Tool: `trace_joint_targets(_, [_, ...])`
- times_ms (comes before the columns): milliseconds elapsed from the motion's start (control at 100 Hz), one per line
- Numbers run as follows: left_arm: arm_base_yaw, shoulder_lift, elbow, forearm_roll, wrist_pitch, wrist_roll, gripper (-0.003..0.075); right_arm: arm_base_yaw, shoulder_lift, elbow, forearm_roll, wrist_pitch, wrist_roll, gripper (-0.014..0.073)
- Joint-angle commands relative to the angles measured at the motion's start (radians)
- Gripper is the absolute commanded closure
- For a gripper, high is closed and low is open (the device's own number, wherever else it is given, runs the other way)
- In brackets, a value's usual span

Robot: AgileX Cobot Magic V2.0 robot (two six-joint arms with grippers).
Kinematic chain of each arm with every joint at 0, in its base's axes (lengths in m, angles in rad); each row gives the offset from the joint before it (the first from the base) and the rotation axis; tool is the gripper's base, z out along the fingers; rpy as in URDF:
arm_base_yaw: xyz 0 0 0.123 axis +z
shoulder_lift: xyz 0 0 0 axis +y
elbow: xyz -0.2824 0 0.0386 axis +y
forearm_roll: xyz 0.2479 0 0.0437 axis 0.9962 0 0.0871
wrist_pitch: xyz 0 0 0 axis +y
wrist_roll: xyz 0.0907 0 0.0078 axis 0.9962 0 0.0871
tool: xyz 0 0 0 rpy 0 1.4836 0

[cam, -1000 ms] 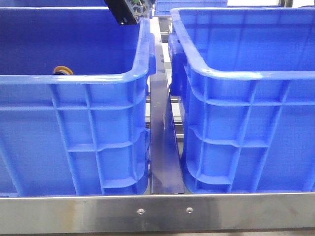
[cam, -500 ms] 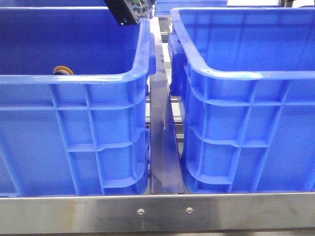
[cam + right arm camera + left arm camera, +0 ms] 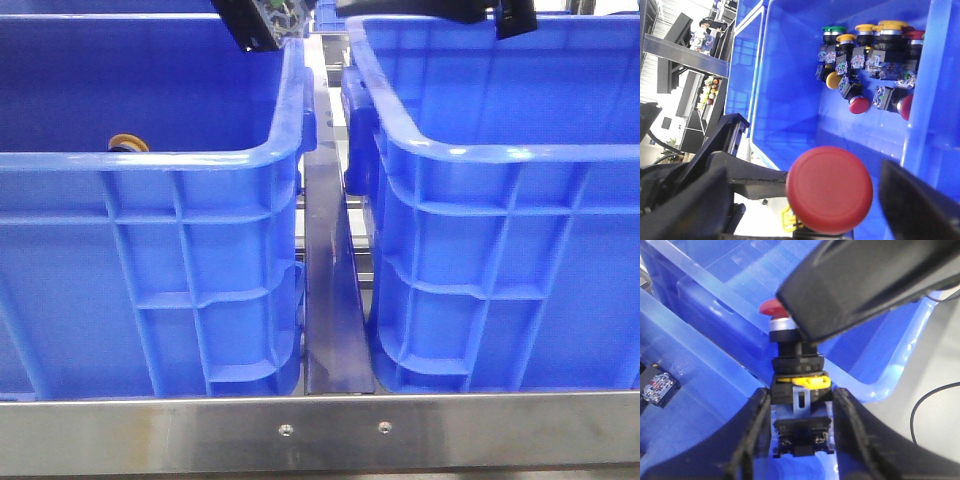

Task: Pick red and yellow buttons and place in box
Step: 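Grasp the red button with the right gripper, then open the left gripper, then lower the red button into the empty bin and open the right gripper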

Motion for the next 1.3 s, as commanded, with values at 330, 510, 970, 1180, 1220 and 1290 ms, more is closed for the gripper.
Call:
trace_joint_targets(330, [-0.008, -0.024, -0.03, -0.038, -0.06, -0.001, 0.0582, 0.002, -0.026, -0.035, 0.054, 0.009, -0.025, 0.037])
trace_joint_targets(510, [-0.008, -0.024, -0.03, -0.038, -0.058, -0.001, 0.0377, 0.002, -0.026, -0.035, 0.054, 0.009, -0.025, 0.037])
trace_joint_targets(970, [-0.008, -0.029, -0.03, -0.038, -0.021, -0.001, 0.0103, -0.14, -0.068, -0.063, 0.056, -0.039, -0.163, 0.037])
trace_joint_targets(1180, [-0.008, -0.029, -0.03, -0.047, -0.022, -0.001, 0.0103, -0.25, -0.08, -0.069, 0.001, -0.163, -0.543, 0.037])
trace_joint_targets(1220, [-0.008, -0.029, -0.03, -0.047, -0.022, -0.001, 0.0103, -0.25, -0.079, -0.064, -0.007, -0.205, -0.602, 0.037])
trace_joint_targets(1290, [-0.008, -0.029, -0.03, -0.047, -0.022, -0.001, 0.0103, -0.25, -0.073, -0.046, -0.009, -0.297, -0.711, 0.037])
